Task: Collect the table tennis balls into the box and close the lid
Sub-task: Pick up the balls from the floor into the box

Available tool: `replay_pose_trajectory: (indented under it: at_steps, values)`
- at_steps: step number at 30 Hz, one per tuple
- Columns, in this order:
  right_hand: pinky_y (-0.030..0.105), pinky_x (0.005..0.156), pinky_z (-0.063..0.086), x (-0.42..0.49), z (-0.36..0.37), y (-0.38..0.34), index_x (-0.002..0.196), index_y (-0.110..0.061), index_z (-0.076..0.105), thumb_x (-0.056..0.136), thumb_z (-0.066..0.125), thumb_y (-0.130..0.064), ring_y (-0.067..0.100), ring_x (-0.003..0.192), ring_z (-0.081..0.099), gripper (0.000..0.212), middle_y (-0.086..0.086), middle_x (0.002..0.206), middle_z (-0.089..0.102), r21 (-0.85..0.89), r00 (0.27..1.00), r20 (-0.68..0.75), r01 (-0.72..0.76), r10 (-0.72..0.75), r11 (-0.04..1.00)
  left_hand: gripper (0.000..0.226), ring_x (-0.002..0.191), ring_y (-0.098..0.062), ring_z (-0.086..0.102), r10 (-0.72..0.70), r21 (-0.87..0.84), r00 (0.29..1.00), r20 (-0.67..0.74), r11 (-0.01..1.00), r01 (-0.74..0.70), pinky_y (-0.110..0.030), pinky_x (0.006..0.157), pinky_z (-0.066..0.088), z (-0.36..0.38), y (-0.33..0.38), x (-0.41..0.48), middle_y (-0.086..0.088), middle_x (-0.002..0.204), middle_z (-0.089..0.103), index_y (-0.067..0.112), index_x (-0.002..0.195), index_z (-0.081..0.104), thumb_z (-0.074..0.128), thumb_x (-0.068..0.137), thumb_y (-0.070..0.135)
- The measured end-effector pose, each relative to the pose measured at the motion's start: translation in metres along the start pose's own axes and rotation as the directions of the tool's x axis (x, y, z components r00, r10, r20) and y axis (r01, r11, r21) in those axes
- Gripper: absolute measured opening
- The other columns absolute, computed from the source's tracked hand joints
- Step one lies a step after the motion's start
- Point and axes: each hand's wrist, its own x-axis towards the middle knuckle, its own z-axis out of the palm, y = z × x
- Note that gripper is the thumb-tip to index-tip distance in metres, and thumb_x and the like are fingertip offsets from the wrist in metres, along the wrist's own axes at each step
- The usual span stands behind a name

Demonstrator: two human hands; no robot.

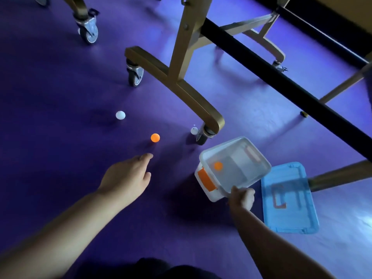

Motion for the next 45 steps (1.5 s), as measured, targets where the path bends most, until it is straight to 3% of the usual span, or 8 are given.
replay_pose_trajectory:
  at_steps: [6, 10, 17, 22, 30, 34, 38, 45]
  values:
    - [0.033, 0.067, 0.037, -0.07, -0.003, 0.025, 0.091, -0.006, 0.04, 0.087, 0.055, -0.009, 0.035, 0.086, 0.056, 0.016, 0.012, 0.088, 0.053, -0.034, 0.982, 0.076, 0.176, -0.173, 0.984, 0.034, 0.102, -0.024, 0.063, 0.023, 0.038, 0.999, 0.034, 0.999, -0.025, -0.036, 0.076, 0.053, -0.002, -0.006, -0.005, 0.002, 0.124, 0.061, 0.022, 0.127, 0.049, 0.046, 0.094, 0.024]
    - [0.045, 0.063, 0.049, -0.107, 0.011, 0.036, 0.091, -0.01, 0.04, 0.083, 0.05, -0.024, 0.037, 0.076, 0.058, 0.018, 0.004, 0.077, 0.056, -0.047, 0.93, 0.184, 0.331, -0.317, 0.943, 0.03, 0.105, -0.024, 0.06, -0.006, 0.009, 0.996, 0.091, 1.0, 0.005, -0.032, 0.078, 0.049, 0.001, -0.012, -0.008, 0.003, 0.125, 0.059, 0.021, 0.123, 0.054, 0.045, 0.094, 0.025]
    - [0.028, 0.054, 0.036, -0.159, 0.034, -0.006, 0.102, -0.013, 0.044, 0.09, 0.05, -0.008, 0.014, 0.067, 0.048, 0.015, 0.0, 0.078, 0.056, -0.032, 0.718, 0.406, 0.629, -0.565, 0.777, 0.047, 0.113, -0.03, 0.056, -0.239, -0.027, 0.97, 0.043, 0.97, 0.241, -0.039, 0.079, 0.049, -0.002, -0.046, -0.018, -0.012, 0.125, 0.054, 0.01, 0.13, 0.037, 0.052, 0.093, 0.034]
    - [0.033, 0.064, 0.038, -0.195, 0.053, -0.062, 0.112, -0.004, 0.049, 0.091, 0.051, -0.011, 0.03, 0.08, 0.054, 0.022, 0.012, 0.089, 0.06, -0.096, 0.577, 0.482, 0.783, -0.66, 0.614, 0.026, 0.106, -0.033, 0.062, -0.476, -0.246, 0.87, -0.13, 0.865, 0.437, -0.04, 0.077, 0.049, -0.042, -0.087, -0.037, -0.014, 0.117, 0.061, 0.006, 0.118, 0.043, 0.047, 0.093, 0.013]
    - [0.03, 0.063, 0.035, -0.224, 0.117, -0.106, 0.109, -0.011, 0.056, 0.091, 0.053, -0.021, 0.027, 0.076, 0.057, 0.02, 0.012, 0.083, 0.063, -0.08, 0.439, 0.495, 0.882, -0.75, 0.464, 0.022, 0.101, -0.041, 0.061, -0.697, -0.594, 0.654, -0.294, 0.669, 0.446, -0.04, 0.07, 0.043, -0.077, -0.131, -0.064, -0.02, 0.112, 0.063, 0.003, 0.113, 0.048, 0.042, 0.093, 0.011]
    - [0.034, 0.063, 0.034, -0.209, 0.151, -0.09, 0.082, -0.022, 0.054, 0.097, 0.042, -0.03, 0.027, 0.074, 0.052, 0.021, 0.007, 0.081, 0.058, -0.127, 0.455, 0.545, 0.875, -0.704, 0.467, 0.027, 0.104, -0.043, 0.059, -0.772, -0.621, 0.569, -0.283, 0.6, 0.505, -0.045, 0.076, 0.045, -0.066, -0.16, -0.062, -0.023, 0.116, 0.061, 0.0, 0.119, 0.046, 0.04, 0.094, 0.009]
    - [0.033, 0.07, 0.037, -0.17, 0.173, -0.086, 0.093, -0.012, 0.061, 0.099, 0.039, -0.028, 0.033, 0.094, 0.059, 0.027, 0.011, 0.103, 0.064, -0.338, 0.474, 0.597, 0.88, -0.648, 0.332, 0.025, 0.102, -0.046, 0.057, -0.837, -0.635, 0.496, -0.232, 0.517, 0.574, -0.046, 0.076, 0.043, -0.055, -0.182, -0.057, -0.026, 0.115, 0.06, -0.001, 0.116, 0.046, 0.042, 0.093, 0.008]
    - [0.032, 0.064, 0.038, -0.099, 0.224, -0.114, 0.083, -0.009, 0.048, 0.094, 0.041, -0.014, 0.026, 0.083, 0.045, 0.014, 0.003, 0.09, 0.048, -0.427, 0.484, 0.59, 0.866, -0.646, 0.259, 0.01, 0.091, -0.043, 0.055, -0.897, -0.728, 0.423, -0.129, 0.376, 0.573, -0.037, 0.069, 0.033, -0.03, -0.189, -0.029, -0.025, 0.105, 0.058, 0.008, 0.096, 0.042, 0.04, 0.087, 0.004]
